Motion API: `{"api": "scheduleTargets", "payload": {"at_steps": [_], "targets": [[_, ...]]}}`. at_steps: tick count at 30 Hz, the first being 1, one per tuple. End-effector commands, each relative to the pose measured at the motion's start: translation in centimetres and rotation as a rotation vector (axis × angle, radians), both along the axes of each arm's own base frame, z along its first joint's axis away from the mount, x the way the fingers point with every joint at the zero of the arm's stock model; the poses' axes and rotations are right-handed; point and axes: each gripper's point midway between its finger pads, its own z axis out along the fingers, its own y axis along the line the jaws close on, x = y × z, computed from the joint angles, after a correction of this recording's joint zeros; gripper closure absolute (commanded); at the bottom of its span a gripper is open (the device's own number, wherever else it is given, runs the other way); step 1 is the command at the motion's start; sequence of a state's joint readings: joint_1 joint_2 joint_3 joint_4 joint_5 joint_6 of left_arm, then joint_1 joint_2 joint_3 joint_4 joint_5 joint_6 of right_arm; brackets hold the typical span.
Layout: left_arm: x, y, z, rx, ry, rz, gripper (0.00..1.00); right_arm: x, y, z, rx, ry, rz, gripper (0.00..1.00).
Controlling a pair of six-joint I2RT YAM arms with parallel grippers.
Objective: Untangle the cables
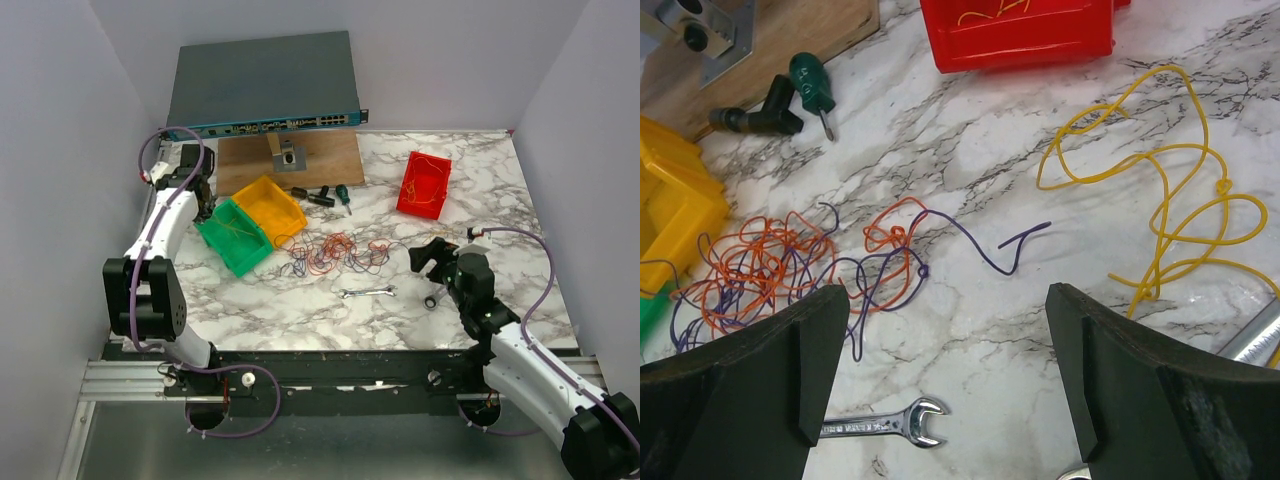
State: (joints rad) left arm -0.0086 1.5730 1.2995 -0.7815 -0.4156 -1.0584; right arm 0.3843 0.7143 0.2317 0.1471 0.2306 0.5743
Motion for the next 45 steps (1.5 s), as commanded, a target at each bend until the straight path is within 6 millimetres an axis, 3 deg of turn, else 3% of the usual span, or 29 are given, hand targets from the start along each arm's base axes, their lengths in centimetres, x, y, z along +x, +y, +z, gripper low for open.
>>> {"api": "scheduleTargets", "payload": {"at_steps": [1,5,10,15,16,27,31,45], "targets": [[0.3,-0.5,-1.0,-0.009,0.009,-0.034,1.00,0.4,0.1,1.2,0.010,-0.031,-0.001,0.12],[-1.2,-2.0,-1.1,0.023,0.012,0.001,1.00,0.5,0.2,1.0,0.015,-0.030,0.000,0.12],[-1.0,-4.4,-5.0,-0.083,0.050,-0.029,1.00,0.6,0.4,0.9,0.016,-0.025,0.004,0.13],[-0.5,-5.2,-9.1,-0.118,0.159,-0.020,1.00,0.4,0.1,1.1,0.016,-0.035,-0.002,0.13],[-0.5,-5.2,-9.2,-0.107,0.167,-0.017,1.00,0.4,0.1,1.1,0.015,-0.035,-0.002,0.12],[0.0,-5.4,-9.1,-0.104,0.160,-0.028,0.99,0.2,0.0,1.2,0.017,-0.037,-0.007,0.12],[-0.5,-5.0,-8.4,-0.090,0.168,-0.005,0.57,0.1,-0.1,1.4,0.017,-0.043,-0.011,0.12],[-2.5,-4.3,-3.6,-0.047,0.099,-0.055,0.55,0.2,-0.1,2.0,0.020,-0.049,-0.012,0.12]]}}
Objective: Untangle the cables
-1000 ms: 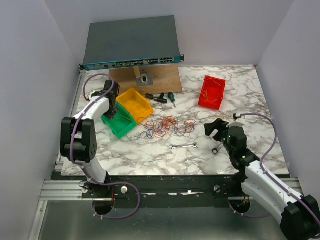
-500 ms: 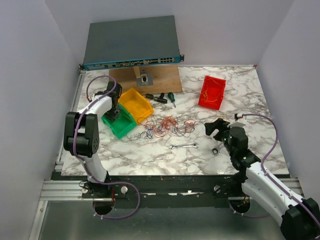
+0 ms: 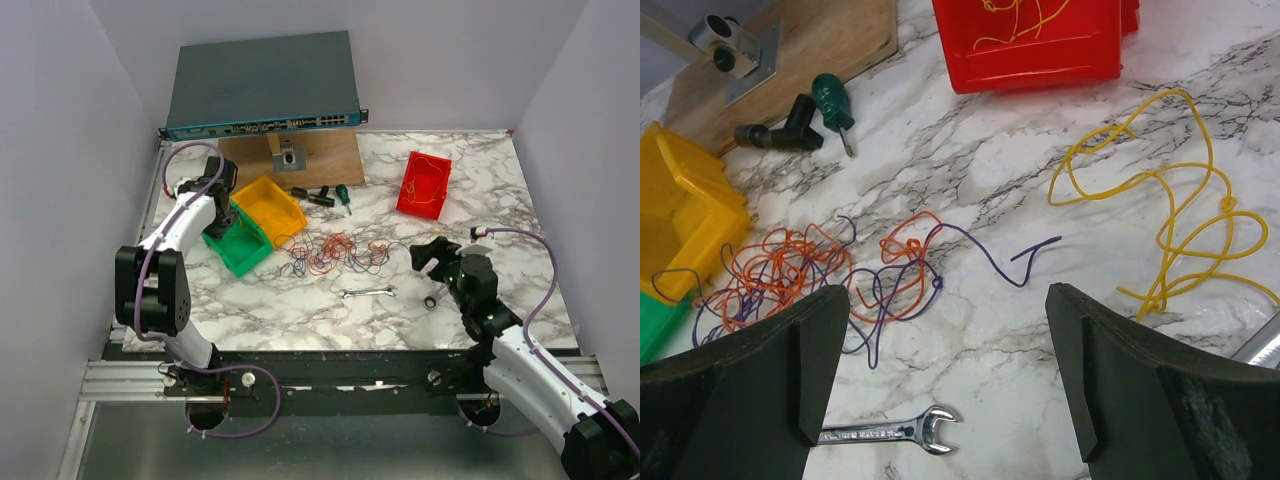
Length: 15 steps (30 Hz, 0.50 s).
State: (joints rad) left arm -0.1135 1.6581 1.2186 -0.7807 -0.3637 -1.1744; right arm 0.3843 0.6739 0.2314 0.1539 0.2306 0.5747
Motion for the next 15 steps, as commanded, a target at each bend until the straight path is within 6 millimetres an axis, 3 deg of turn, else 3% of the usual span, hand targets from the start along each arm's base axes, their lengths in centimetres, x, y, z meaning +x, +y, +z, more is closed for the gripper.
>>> {"api": "scheduleTargets", "payload": {"at_steps": [1,6,10,15], "targets": [[-0.9,0.6,2.6,0.037,-0.041,-0.039,0.55,0.1,-0.2,0.8,0.002,-0.003,-0.011,0.12],[-0.7,-0.8,4.7,0.020,-0.118,-0.183,0.54,0.3,-0.8,0.3,-0.008,0.053,-0.064,0.12],[-0.6,-4.3,8.1,0.004,-0.342,-0.423,0.49,0.9,-2.0,-1.1,-0.065,0.183,-0.151,0.12],[-3.0,-9.4,11.2,-0.059,-0.601,-0.670,0.12,1.6,-4.0,-0.9,-0.097,0.242,-0.291,0.12]]}}
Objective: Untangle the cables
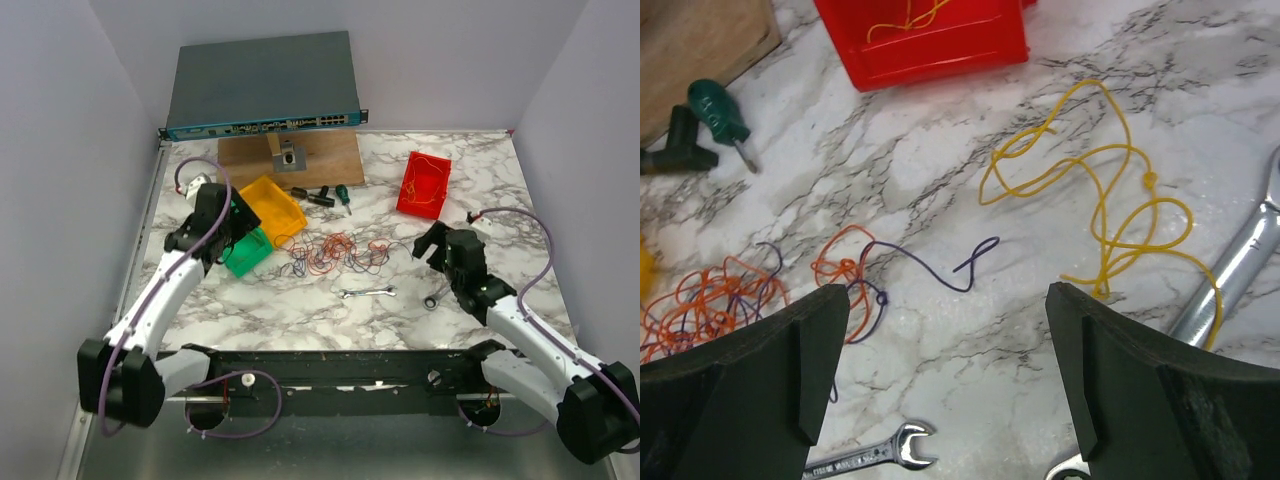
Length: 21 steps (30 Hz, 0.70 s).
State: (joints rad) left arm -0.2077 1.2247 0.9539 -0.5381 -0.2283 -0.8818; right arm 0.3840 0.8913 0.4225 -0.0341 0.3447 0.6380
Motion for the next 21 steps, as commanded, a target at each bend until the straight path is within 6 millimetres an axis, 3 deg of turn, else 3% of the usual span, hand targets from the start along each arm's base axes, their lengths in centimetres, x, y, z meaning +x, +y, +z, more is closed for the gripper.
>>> {"api": "scheduleTargets", "payload": {"at_steps": [1,4,7,9,15,21], "targets": [[-0.6,-5.6,4.9,-0.056,-0.298,-0.312,0.04,0.3,-3.2,0.4,-0.052,0.050,-0.186,0.12],[-2.4,-8.9,6.0,-0.064,-0.367,-0.450,0.02,1.2,-3.8,0.7,-0.074,0.082,-0.216,0.11],[-4.5,-12.6,6.6,-0.052,-0.436,-0.600,0.02,2.0,-4.4,0.6,-0.112,0.122,-0.229,0.01],[-5.5,-14.2,6.7,-0.032,-0.480,-0.664,0.01,2.5,-4.8,0.8,-0.145,0.137,-0.229,0.00],[-6.9,-16.5,6.2,-0.007,-0.606,-0.780,0.02,3.3,-5.5,0.4,-0.098,0.210,-0.276,0.00],[-7.6,-16.6,4.9,0.042,-0.701,-0.814,0.02,2.7,-5.1,-0.8,0.003,0.346,-0.367,0.00]]}}
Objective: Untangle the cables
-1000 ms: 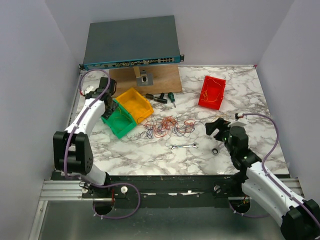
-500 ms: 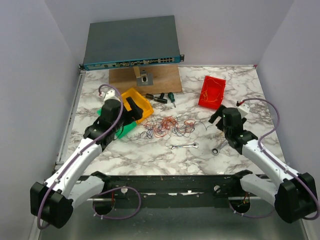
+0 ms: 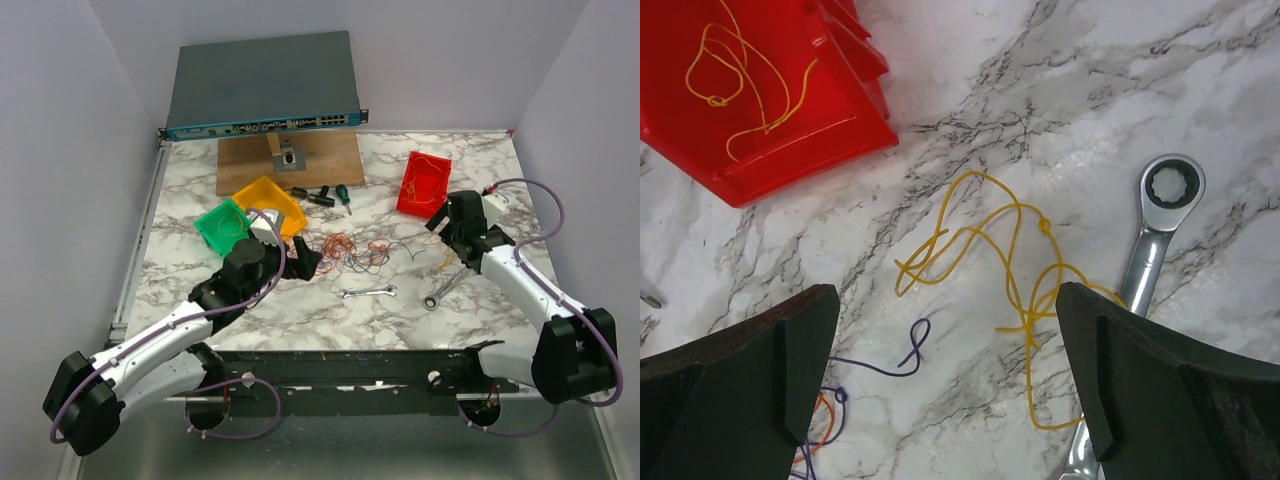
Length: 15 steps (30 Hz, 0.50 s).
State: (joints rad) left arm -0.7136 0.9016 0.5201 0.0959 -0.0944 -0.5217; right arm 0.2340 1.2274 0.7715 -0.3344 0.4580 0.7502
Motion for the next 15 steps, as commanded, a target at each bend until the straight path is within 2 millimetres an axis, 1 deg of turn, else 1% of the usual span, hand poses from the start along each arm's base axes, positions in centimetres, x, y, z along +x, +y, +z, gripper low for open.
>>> {"api": "scheduleTargets", "payload": {"at_steps": [1,3,5,7,11,15], "targets": [[0.3,-0.2,2.1,-0.030,-0.185,-0.020,0.01,-1.7,0.1,-1.4,0.075,0.132,-0.101,0.00],[0.1,0.2,2.0,-0.045,-0.200,-0.008,0.02,-2.7,0.0,-2.2,0.079,0.181,-0.125,0.00],[-0.3,0.5,2.4,-0.068,-0.218,-0.002,0.01,-3.3,0.0,-3.0,0.092,0.180,-0.132,0.00],[-0.3,1.0,2.6,-0.079,-0.230,0.022,0.01,-3.6,0.0,-3.7,0.107,0.153,-0.130,0.00],[-0.2,1.6,2.7,-0.084,-0.238,0.055,0.02,-3.1,0.4,-4.7,0.133,0.129,-0.130,0.00],[-0.1,2.1,2.6,-0.086,-0.245,0.079,0.01,-1.6,1.3,-5.7,0.160,0.139,-0.120,0.00]]}}
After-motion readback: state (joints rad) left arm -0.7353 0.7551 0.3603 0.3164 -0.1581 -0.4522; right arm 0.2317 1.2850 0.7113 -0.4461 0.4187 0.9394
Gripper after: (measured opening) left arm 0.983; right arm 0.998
